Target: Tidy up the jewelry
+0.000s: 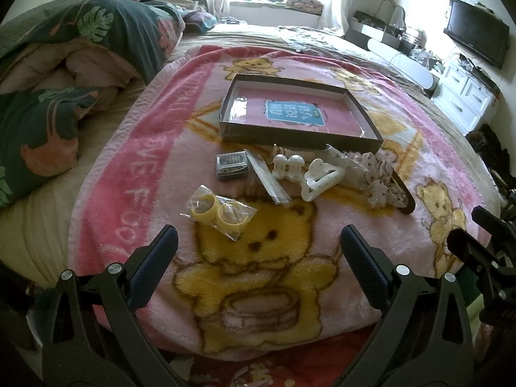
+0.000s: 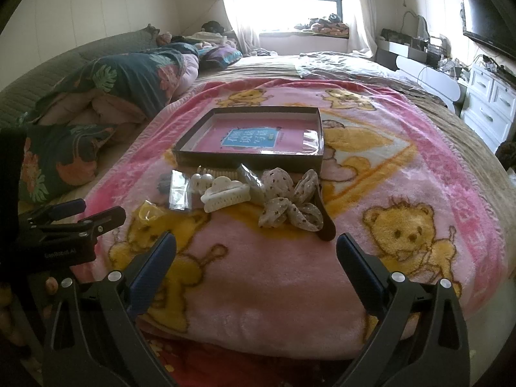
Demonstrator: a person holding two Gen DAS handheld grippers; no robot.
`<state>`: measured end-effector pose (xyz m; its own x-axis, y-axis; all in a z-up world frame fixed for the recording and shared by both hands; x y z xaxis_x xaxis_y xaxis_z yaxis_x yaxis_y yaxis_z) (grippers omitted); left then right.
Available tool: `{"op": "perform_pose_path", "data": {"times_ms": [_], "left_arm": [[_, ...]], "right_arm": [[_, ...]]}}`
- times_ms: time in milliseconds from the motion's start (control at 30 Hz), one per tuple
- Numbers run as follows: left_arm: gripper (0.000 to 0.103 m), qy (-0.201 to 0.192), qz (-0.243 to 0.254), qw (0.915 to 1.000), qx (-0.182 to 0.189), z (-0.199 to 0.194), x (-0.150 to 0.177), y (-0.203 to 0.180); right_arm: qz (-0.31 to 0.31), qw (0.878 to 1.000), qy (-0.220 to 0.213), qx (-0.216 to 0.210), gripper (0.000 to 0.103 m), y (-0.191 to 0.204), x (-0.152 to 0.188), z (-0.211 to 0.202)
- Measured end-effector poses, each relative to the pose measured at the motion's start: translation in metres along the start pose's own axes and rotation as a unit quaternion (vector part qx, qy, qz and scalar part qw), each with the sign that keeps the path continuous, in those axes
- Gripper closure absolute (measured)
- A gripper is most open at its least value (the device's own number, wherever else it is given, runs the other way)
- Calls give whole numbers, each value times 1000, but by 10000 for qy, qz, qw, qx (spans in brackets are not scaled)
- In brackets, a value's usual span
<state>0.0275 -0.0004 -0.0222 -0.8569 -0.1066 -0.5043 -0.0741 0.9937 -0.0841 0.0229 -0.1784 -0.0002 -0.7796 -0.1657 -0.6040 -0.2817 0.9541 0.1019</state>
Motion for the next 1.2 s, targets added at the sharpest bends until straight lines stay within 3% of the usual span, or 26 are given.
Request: {"op": "perform_pose_path", "data": {"times_ms": [500, 800, 1200], "left_arm": [[9, 15, -49, 10000, -1, 0, -3, 4], [9, 23, -347, 9994, -78, 5, -11, 29], [9, -20, -649, 9977, -201, 14, -47, 58]], "right_arm": [[-45, 10000, -11, -19, 4, 7, -4, 1], [-90, 9999, -2, -108, 4, 5, -20, 10], [82, 9999, 10, -58, 4, -19, -41, 29]]}}
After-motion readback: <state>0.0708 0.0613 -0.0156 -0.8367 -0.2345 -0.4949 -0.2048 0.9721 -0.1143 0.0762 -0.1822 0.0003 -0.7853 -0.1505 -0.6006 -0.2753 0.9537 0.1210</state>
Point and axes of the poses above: each gripper's, at about its wrist camera, not at the fingertips, and z roughly the way its jaws point, y to its left, x to its underside, the point moved 5 cm from there along z, roughly the way its jaws point, and after that the axes turned 10 degrees about y, right-handed, at the moved point
